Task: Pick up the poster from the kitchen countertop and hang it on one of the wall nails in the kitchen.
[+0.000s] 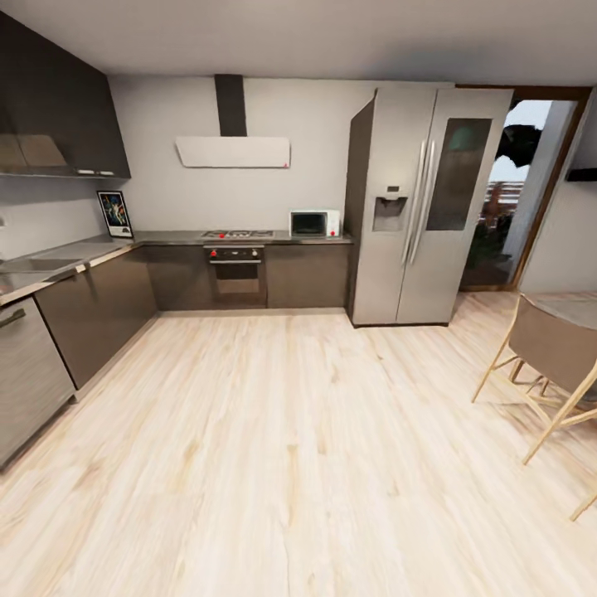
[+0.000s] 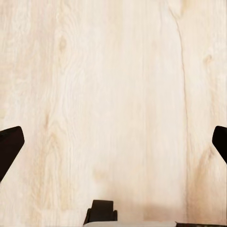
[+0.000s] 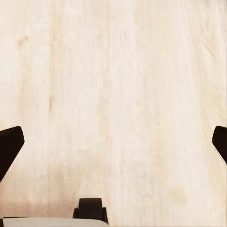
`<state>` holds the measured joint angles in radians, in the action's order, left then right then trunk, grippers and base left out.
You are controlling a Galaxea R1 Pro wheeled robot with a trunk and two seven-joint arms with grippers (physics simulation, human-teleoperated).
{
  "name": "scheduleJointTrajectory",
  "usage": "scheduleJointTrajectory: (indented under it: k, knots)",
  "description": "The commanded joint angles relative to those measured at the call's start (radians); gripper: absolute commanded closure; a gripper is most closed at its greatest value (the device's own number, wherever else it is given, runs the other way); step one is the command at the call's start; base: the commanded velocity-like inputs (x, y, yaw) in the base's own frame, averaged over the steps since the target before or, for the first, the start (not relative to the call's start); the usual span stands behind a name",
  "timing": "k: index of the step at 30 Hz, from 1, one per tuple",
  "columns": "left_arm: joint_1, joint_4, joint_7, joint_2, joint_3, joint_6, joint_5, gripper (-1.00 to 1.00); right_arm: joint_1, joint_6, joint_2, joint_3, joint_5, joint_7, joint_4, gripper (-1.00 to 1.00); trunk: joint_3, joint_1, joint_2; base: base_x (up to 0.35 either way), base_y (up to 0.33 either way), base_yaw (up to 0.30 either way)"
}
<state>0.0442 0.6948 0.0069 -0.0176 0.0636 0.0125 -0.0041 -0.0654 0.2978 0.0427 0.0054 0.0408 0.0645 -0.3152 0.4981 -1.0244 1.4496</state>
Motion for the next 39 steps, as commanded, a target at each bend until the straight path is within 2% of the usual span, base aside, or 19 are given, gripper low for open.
scheduleJointTrajectory:
  k: [1, 14, 25, 39]
  knots:
    - [0.000, 0.001, 0.001, -0.001, 0.002, 0.001, 0.000, -1.00, -0.001, 0.003, 0.000, 0.001, 0.004, 0.004, 0.001, -1.00, 0.002, -0.001, 0.000, 0.339, 0.000, 0.238]
    - [0.000, 0.001, 0.001, -0.001, 0.002, 0.001, 0.000, -1.00, -0.001, 0.002, -0.001, 0.001, 0.005, 0.005, 0.001, -1.00, 0.012, -0.001, 0.000, 0.340, 0.000, 0.239]
    - [0.000, 0.002, 0.001, -0.001, 0.002, 0.001, 0.000, -1.00, -0.001, 0.000, -0.001, 0.001, 0.005, 0.002, 0.003, -1.00, 0.014, -0.001, 0.000, 0.340, 0.000, 0.086]
    - [0.000, 0.002, 0.001, -0.001, 0.002, 0.001, 0.000, -1.00, -0.001, 0.001, -0.009, 0.001, 0.005, 0.006, 0.002, -1.00, 0.014, -0.001, 0.000, 0.339, 0.000, 0.256]
